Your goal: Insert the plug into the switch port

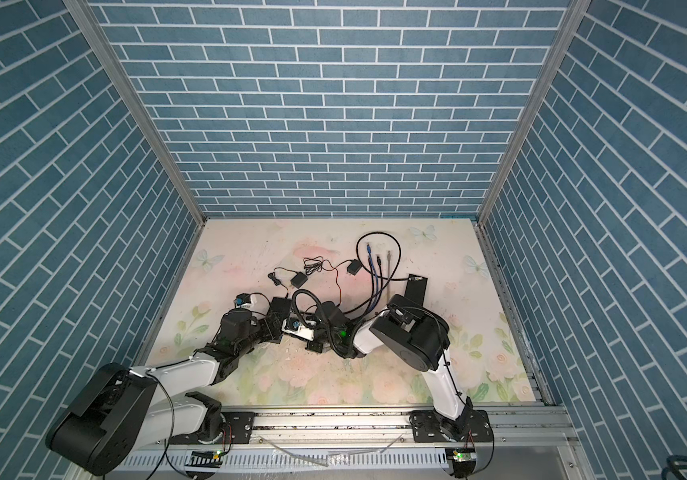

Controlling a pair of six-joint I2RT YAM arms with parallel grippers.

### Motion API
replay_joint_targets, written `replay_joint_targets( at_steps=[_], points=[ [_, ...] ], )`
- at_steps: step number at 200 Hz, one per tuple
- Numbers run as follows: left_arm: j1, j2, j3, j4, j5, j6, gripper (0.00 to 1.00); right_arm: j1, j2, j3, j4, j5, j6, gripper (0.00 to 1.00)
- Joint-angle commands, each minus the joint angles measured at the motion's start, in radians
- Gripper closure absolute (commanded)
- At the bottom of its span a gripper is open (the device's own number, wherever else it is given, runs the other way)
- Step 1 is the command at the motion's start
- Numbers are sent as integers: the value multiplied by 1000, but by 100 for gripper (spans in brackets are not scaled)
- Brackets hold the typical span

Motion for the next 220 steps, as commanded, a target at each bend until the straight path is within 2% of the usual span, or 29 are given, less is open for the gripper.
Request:
replay_joint_targets(
  at_steps=[1, 38, 81, 220],
  points=[
    [-7, 15, -19, 38, 15, -25, 9, 12, 24, 35, 93, -1, 56, 100],
    [-23, 17, -17, 38, 15, -32, 11, 13, 29, 18, 201, 13, 81, 100],
    [-39, 15, -18, 33, 17, -35, 12, 13, 35, 16, 239, 0, 100, 100],
    [-130, 59, 22, 97, 51, -45, 14, 38, 70, 114, 194, -78, 84, 100]
  ],
)
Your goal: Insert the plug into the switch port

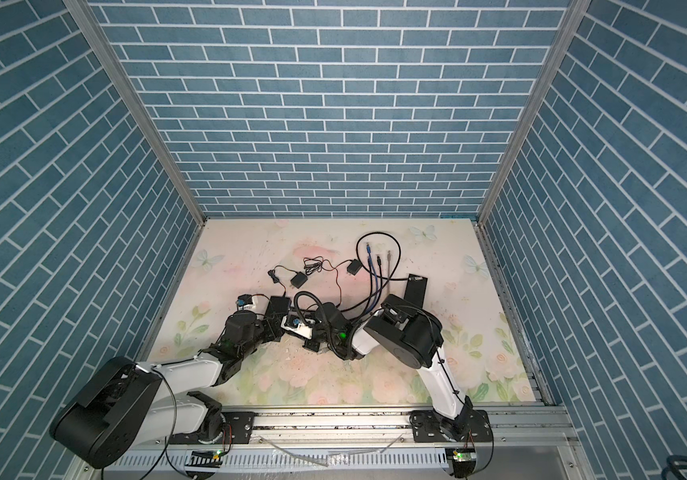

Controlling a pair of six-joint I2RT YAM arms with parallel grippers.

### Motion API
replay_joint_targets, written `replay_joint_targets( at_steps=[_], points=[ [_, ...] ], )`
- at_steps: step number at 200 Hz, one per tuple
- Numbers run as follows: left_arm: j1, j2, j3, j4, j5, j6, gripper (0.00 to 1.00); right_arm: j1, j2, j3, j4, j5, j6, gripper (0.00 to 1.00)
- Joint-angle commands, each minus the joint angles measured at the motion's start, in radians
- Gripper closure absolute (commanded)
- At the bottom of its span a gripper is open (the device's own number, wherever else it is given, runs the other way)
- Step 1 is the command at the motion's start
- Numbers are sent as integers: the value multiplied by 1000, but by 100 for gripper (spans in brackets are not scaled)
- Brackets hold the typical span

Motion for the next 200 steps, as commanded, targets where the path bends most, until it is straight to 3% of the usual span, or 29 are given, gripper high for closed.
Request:
replay_joint_targets(
  at_steps=[1, 87, 200],
  points=[
    [-59, 23, 28, 49, 144, -25, 14, 35, 18, 102, 77, -78, 9, 100],
    [-133, 123, 42, 203, 235, -16, 14, 42, 53, 213, 75, -173, -35, 100],
    [-145, 166, 44, 334, 391, 2, 14, 49, 68, 305, 132, -333, -74, 100]
  ],
)
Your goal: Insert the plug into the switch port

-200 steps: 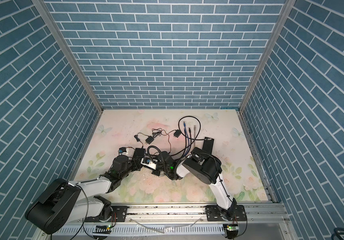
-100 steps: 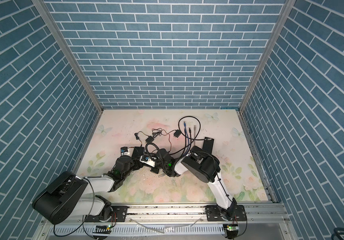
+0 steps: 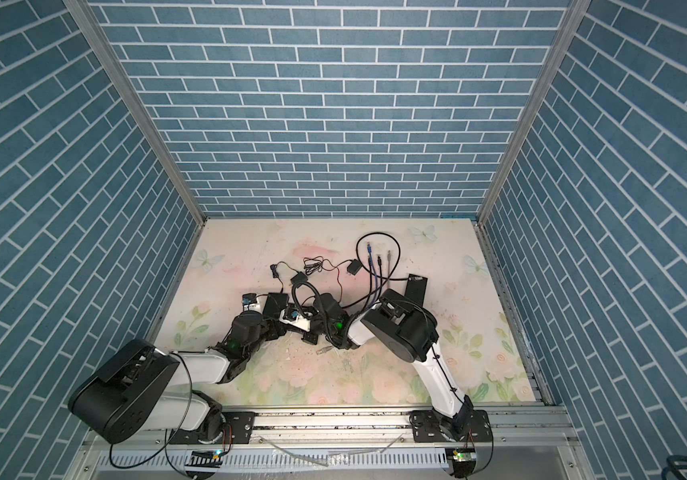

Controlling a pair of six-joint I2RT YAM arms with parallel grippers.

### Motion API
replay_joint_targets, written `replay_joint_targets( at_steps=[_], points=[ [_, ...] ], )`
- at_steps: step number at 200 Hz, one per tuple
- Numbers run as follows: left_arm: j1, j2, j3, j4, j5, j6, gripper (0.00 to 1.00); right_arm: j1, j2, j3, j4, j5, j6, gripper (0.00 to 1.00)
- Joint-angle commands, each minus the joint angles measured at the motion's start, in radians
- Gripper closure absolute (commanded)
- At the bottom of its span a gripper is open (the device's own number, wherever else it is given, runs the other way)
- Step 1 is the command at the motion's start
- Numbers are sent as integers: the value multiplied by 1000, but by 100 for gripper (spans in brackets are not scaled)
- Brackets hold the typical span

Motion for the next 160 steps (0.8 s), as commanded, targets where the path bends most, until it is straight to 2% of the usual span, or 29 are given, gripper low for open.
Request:
replay_joint_targets(
  at_steps=[1, 24, 43, 78, 115, 144, 160],
  points=[
    [-99, 39, 38, 192, 504, -90, 14, 94, 4, 183, 207, -210, -39, 100],
    [-100, 68, 33, 233, 487, -106, 15, 95, 2, 173, 188, -186, -39, 100],
    [-96, 51, 20, 210, 428, -105, 15, 95, -16, 140, 135, -97, -45, 100],
    [-93, -70, 56, -58, 269, -52, 14, 93, -72, 55, 3, 99, -79, 100],
    [-79, -203, 112, -328, 118, 0, 9, 90, -100, 15, -61, 196, -87, 99],
    [-55, -270, 133, -457, 42, 12, 3, 89, -97, 15, -77, 228, -89, 92],
    [-38, -295, 146, -530, 2, 11, 1, 86, -100, 15, -83, 230, -88, 83]
  ],
)
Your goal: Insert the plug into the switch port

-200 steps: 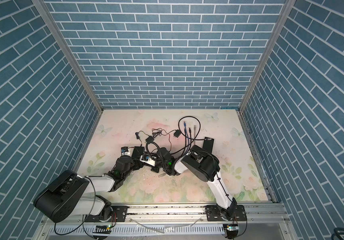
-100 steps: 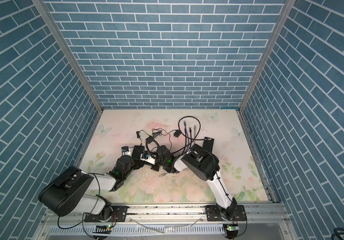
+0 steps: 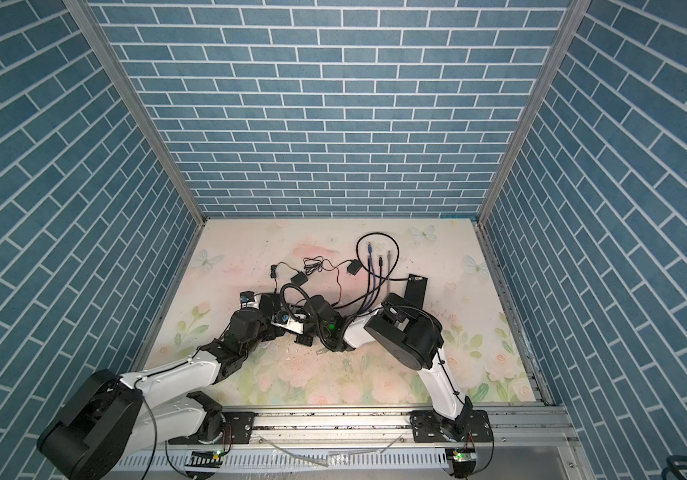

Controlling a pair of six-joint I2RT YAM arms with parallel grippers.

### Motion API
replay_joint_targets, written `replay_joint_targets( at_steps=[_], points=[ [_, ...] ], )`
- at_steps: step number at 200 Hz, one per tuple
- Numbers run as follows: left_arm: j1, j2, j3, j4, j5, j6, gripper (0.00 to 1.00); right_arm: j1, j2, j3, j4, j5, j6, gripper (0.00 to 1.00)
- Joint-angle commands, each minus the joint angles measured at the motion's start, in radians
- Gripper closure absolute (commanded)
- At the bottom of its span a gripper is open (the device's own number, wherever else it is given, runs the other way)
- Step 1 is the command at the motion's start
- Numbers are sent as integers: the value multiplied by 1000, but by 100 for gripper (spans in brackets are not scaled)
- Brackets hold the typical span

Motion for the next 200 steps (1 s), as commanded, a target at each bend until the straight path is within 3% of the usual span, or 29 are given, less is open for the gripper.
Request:
replay_joint_targets(
  at_steps=[1, 76, 125, 169, 182, 200],
  points=[
    [-20, -47, 59, -102, 62, 14, 1, 25, -26, -2, 42, 71, -32, 82],
    [8, -107, 34, -185, -6, 12, 1, 12, -57, -28, 26, 95, -29, 75],
    [13, -140, 109, -289, -11, 99, 0, -39, -177, -87, -50, 161, 24, 66],
    [12, -66, 232, -428, -68, 170, 0, -98, -316, -149, -141, 234, 162, 58],
    [11, -33, 272, -468, -82, 182, 0, -121, -361, -143, -219, 282, 231, 52],
    [1, 14, 323, -504, -83, 205, 0, -151, -415, -110, -362, 337, 308, 52]
  ],
)
